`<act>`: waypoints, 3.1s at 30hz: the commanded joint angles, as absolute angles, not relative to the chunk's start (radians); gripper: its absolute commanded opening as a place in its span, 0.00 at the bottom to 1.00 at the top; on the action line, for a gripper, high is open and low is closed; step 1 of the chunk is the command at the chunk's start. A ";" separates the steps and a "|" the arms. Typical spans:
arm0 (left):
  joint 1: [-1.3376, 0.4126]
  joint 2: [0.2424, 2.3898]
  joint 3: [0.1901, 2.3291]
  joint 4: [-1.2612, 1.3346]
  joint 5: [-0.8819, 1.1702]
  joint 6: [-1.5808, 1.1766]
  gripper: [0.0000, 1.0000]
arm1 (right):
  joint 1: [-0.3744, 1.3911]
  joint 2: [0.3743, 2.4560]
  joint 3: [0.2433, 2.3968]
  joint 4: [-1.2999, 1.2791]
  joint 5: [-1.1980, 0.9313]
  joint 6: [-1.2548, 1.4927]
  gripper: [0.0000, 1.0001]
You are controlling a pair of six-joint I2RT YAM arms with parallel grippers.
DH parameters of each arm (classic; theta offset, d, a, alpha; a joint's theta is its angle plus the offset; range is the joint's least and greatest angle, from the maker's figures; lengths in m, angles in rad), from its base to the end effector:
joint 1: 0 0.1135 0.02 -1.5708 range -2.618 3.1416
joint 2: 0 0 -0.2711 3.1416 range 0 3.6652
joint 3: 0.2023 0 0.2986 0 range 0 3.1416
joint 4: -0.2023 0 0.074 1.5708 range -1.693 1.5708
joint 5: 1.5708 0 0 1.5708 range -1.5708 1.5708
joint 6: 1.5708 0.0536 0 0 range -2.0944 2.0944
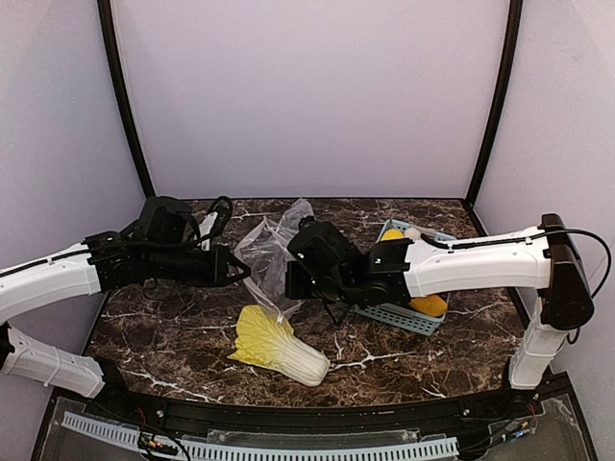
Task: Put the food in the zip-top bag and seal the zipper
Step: Pass from the right arm to the left, then pick up the fake vegetable from the center of the board.
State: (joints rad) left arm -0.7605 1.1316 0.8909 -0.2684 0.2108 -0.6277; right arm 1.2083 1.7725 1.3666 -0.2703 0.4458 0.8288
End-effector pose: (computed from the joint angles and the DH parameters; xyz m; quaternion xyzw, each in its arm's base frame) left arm 0.2194 -0.2242 0.2858 0.1101 0.8522 -0.3918 0.3289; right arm 0.1855 0.4239 0.2422 -0.0719 0.8816 0.2546 0.3910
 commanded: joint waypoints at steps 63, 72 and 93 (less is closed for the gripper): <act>-0.592 1.046 1.148 -0.813 0.159 -0.378 0.01 | 1.262 1.864 1.265 -0.391 -0.067 0.128 0.99; -0.592 1.034 1.126 -0.807 0.168 -0.382 0.01 | 1.290 1.920 1.267 -0.402 0.085 0.218 0.85; -0.598 1.015 0.997 -0.693 0.269 -0.388 0.01 | 1.246 1.362 1.078 -0.386 0.164 0.474 0.00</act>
State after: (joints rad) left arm -0.5980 1.0378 1.0534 -0.7708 0.1707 -0.3775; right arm 1.2484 1.4776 1.0721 -0.4057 0.1768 0.4404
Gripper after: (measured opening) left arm 0.009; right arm 0.412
